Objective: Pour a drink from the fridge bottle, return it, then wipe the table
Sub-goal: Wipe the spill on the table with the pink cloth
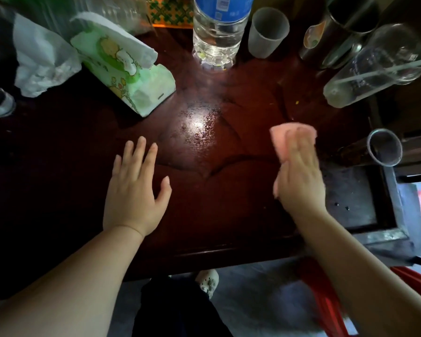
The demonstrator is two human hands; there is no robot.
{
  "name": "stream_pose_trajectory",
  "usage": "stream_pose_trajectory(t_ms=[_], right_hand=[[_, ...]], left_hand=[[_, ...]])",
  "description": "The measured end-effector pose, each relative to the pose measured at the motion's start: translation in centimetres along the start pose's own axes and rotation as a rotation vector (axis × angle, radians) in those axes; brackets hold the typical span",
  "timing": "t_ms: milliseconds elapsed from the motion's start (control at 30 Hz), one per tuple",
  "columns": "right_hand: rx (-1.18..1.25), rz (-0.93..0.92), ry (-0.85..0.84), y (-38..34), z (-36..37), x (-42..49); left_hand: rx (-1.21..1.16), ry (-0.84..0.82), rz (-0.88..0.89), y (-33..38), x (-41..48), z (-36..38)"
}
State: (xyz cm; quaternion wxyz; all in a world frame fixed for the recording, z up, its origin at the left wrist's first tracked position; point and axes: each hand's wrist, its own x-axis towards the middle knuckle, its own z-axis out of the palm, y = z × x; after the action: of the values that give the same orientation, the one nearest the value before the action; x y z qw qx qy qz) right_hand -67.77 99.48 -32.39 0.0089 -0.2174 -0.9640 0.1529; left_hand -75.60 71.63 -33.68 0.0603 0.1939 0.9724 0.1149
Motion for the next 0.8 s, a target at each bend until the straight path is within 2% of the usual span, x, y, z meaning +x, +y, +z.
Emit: stream_pose_trajectory(t_ms=[100, 167, 267, 333, 433, 467, 533, 633, 733, 800], right_hand=[[-0.008, 0.261, 0.078, -2.2, 0.8, 4.2], [-0.006, 0.251, 0.080, -5.5, 2.2, 6.7], [0.016, -0.019, 0.063, -10.3, 4.0, 6.3], [0.056, -0.220, -0.005, -11.4, 4.2, 3.3], [0.046, -0.482, -0.134, -8.9, 2.9, -1.0], [0.020, -0.507, -0.149, -7.6, 2.4, -1.5], [-0.006, -0.367, -0.137, -5.2, 1.6, -1.4], [0.001, 0.002, -0.025, -3.5, 0.9, 0.9], [0.011, 0.287, 0.094, -5.7, 1.3, 4.6], [0.048, 0.355, 0.128, -8.0, 2.1, 6.0]], left_hand=[[-0.010, 0.002, 0.004, 0.0, 0.0, -0.1], [-0.016, 0.007, 0.007, 0.0, 0.0, -0.1], [-0.021, 0.013, 0.015, 0.0, 0.0, -0.1], [-0.031, 0.016, 0.018, 0.0, 0.0, -0.1], [-0.033, 0.001, 0.021, -0.1, 0.0, -0.2], [-0.040, -0.006, 0.023, 0.0, 0.0, -0.3], [-0.048, -0.024, 0.024, 0.1, 0.2, -0.5], [-0.044, -0.048, 0.015, 0.0, 0.2, -0.7], [-0.036, -0.056, 0.012, -0.1, 0.1, -0.5], [-0.038, -0.051, 0.015, -0.2, -0.1, -0.5]])
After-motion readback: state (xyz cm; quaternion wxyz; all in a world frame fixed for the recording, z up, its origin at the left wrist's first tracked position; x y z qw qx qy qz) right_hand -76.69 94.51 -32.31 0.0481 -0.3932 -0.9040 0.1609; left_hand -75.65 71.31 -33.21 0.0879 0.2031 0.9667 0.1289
